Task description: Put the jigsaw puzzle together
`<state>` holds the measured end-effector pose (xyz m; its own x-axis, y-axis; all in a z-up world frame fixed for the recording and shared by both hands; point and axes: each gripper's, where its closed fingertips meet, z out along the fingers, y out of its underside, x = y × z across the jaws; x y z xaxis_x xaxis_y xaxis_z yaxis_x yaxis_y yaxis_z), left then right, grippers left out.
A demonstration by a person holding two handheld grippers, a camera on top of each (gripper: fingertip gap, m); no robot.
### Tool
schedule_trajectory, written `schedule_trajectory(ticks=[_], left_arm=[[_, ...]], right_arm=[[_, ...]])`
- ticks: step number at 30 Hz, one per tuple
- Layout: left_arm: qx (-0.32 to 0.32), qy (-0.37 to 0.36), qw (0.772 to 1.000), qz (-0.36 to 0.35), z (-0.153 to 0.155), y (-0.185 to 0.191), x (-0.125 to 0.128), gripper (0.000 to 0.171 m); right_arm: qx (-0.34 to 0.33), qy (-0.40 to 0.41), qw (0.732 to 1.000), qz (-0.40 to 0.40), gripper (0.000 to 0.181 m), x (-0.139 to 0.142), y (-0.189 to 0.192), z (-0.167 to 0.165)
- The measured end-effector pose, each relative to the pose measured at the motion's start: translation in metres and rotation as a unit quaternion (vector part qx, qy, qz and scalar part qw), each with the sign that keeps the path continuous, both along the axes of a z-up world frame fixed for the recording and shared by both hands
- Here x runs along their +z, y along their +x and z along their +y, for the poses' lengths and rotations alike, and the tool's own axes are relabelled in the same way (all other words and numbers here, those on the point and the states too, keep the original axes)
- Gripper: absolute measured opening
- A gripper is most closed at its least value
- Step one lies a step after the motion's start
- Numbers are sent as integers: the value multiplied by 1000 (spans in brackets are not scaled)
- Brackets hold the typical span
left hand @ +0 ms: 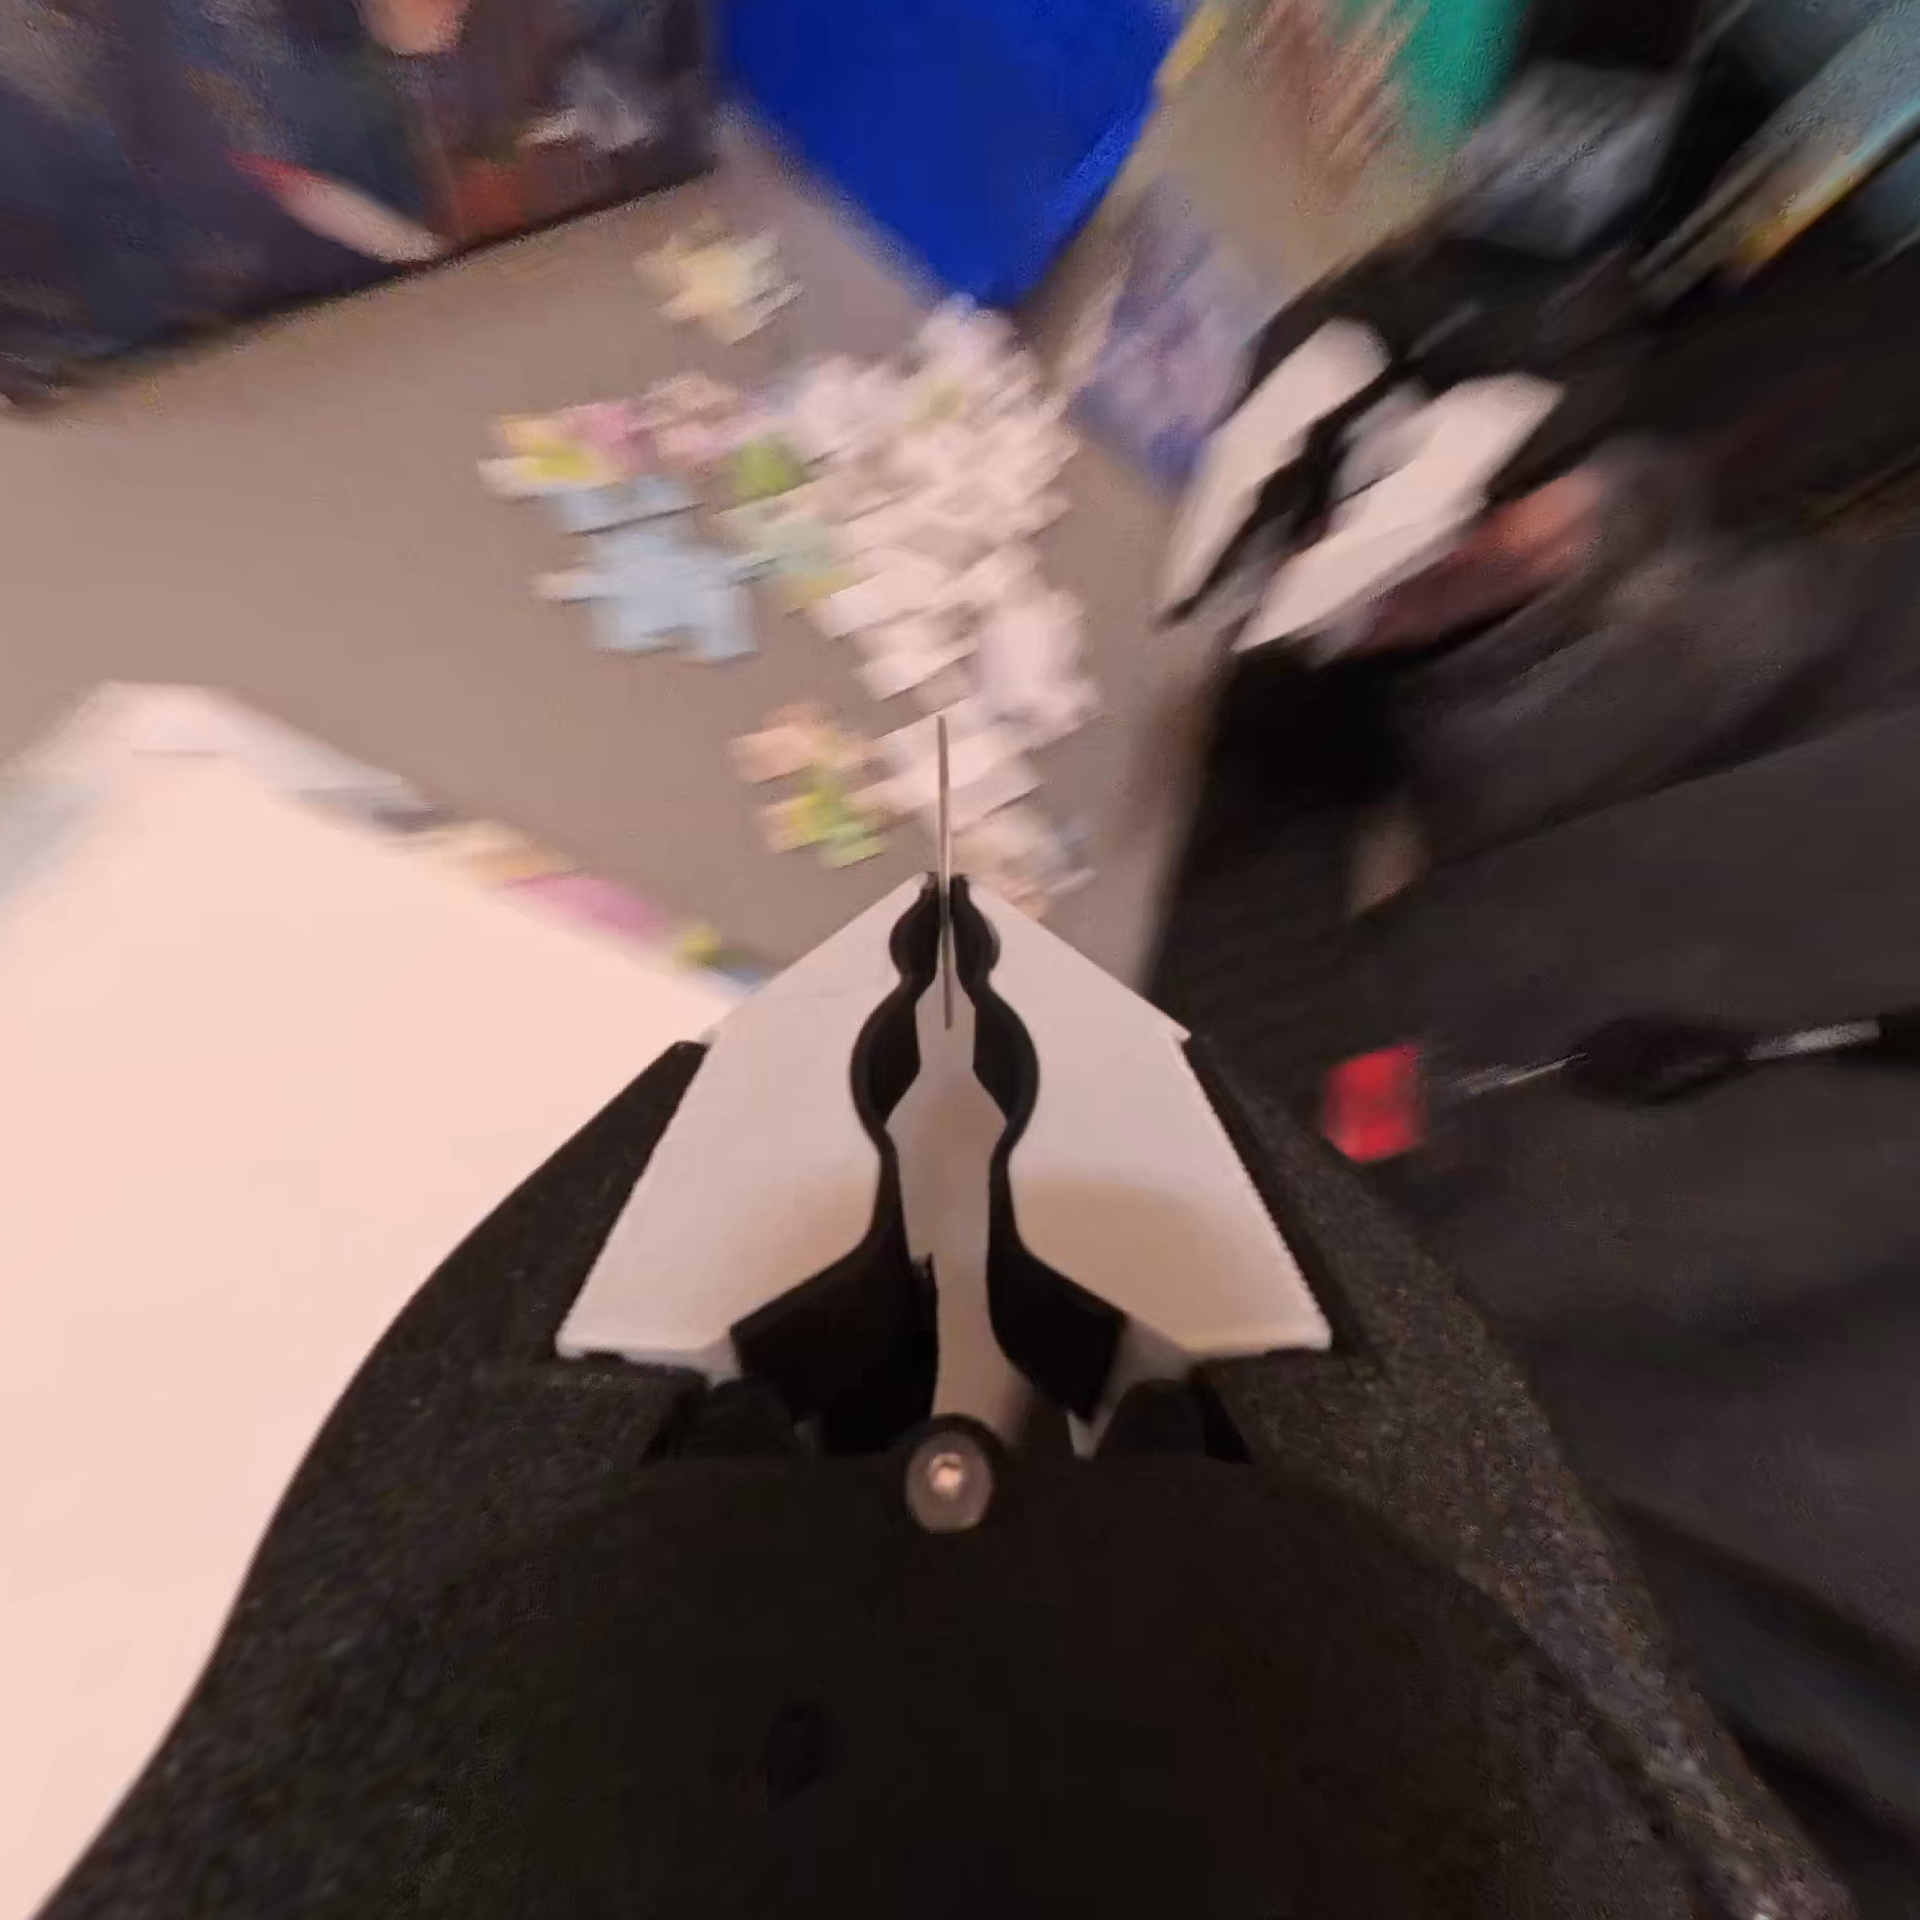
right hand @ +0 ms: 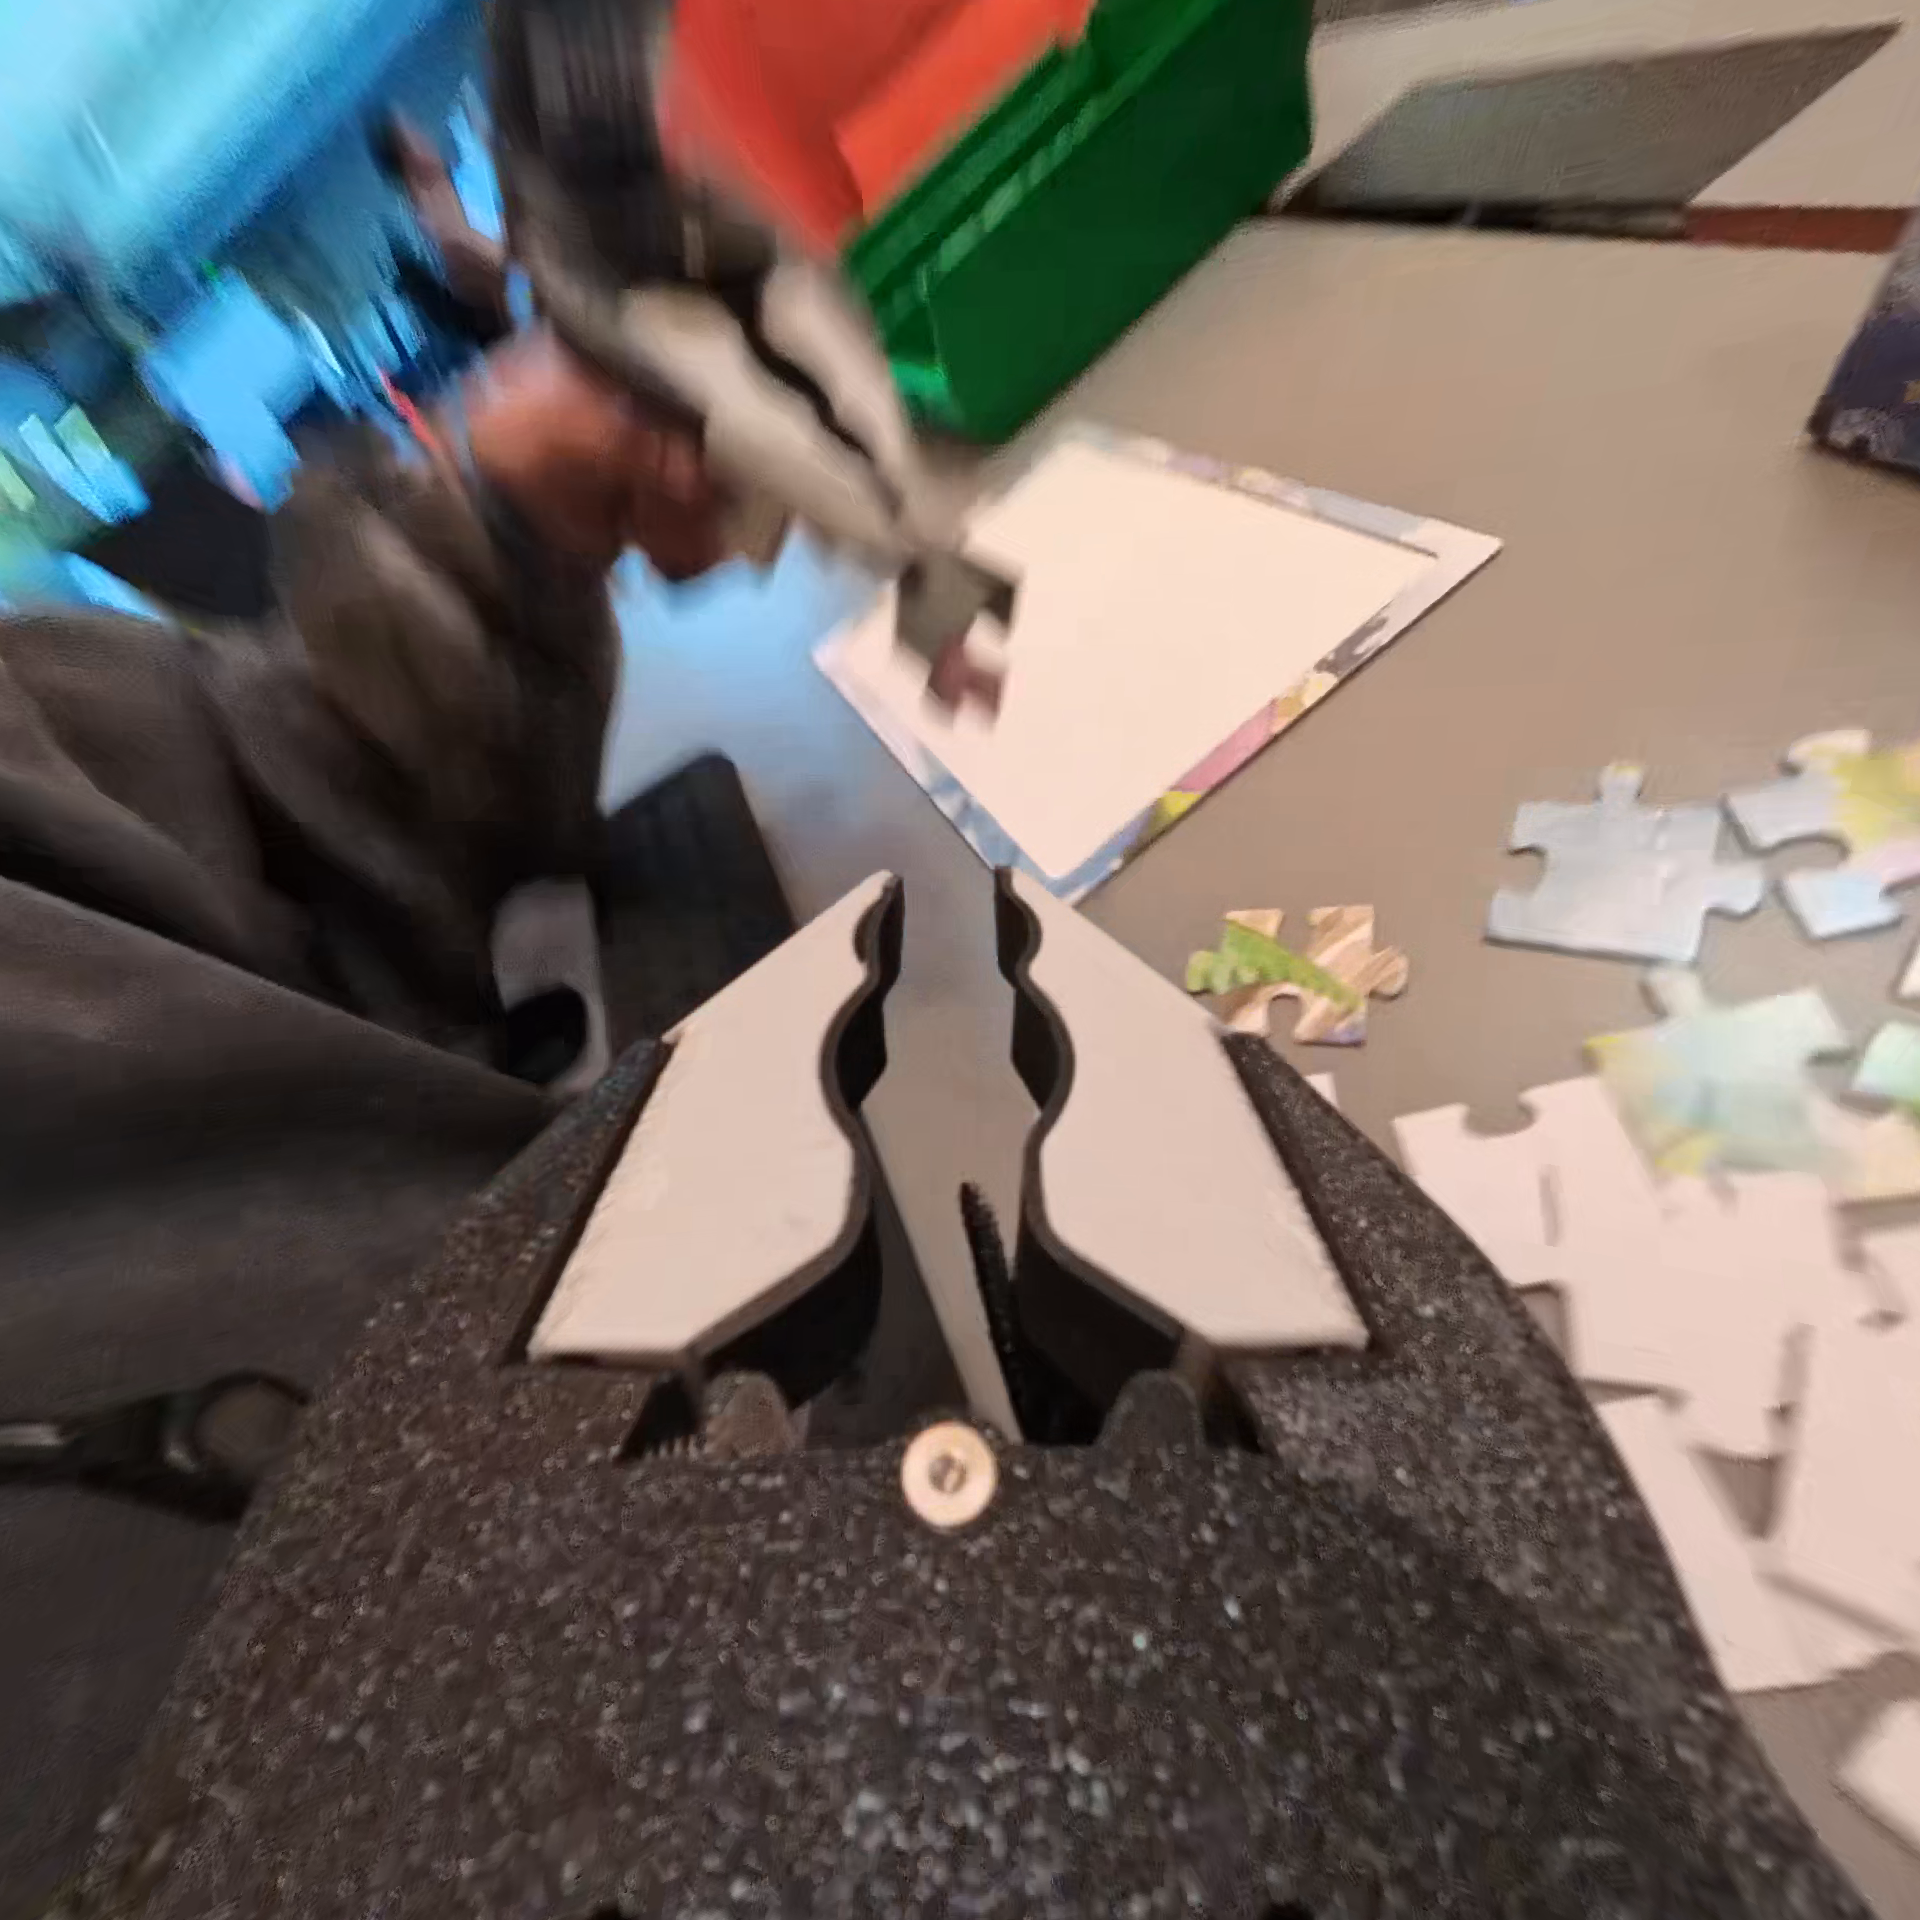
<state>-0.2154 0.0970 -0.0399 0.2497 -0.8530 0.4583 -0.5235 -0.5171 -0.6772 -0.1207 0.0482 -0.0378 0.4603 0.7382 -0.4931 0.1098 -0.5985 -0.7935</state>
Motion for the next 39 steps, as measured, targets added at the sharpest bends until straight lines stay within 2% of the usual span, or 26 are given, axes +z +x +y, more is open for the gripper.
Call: schedule_trajectory(ticks=[1,2,4,5,7,10,12,14,19,25,30,35,39], left_arm=[[-24,53,995,87,28,-17,-4,1],[-67,72,982,162,48,-28,-8,2],[-153,63,948,271,80,-37,-21,2],[-189,45,927,322,93,-40,-33,2],[-246,7,881,404,109,-43,-58,2],[-322,-23,806,496,116,-54,-83,1],[-364,-55,781,505,102,-49,-89,1],[-407,-77,764,494,84,-42,-91,1],[-424,-63,757,494,88,-25,-104,2],[-392,-51,776,491,115,-6,-108,4],[-389,-58,773,499,122,-3,-111,6],[-401,-79,776,480,113,-4,-98,2],[-398,-85,786,466,124,-5,-79,2]], right_arm=[[26,4,998,-49,17,-3,-8,6],[39,16,995,-96,17,-6,-15,17],[50,66,985,-154,17,-11,-34,40],[71,87,982,-153,17,-17,-48,45],[84,72,985,-132,15,-38,-68,50],[66,67,993,-65,15,-55,-76,45],[42,73,994,-73,14,-63,-64,40],[24,105,992,-73,14,-59,-52,38],[22,104,994,-27,12,-49,-47,39],[44,104,992,-63,12,-63,-54,34],[47,100,992,-69,12,-67,-54,34],[34,94,993,-65,13,-67,-50,38],[22,112,988,-100,13,-72,-56,53]])
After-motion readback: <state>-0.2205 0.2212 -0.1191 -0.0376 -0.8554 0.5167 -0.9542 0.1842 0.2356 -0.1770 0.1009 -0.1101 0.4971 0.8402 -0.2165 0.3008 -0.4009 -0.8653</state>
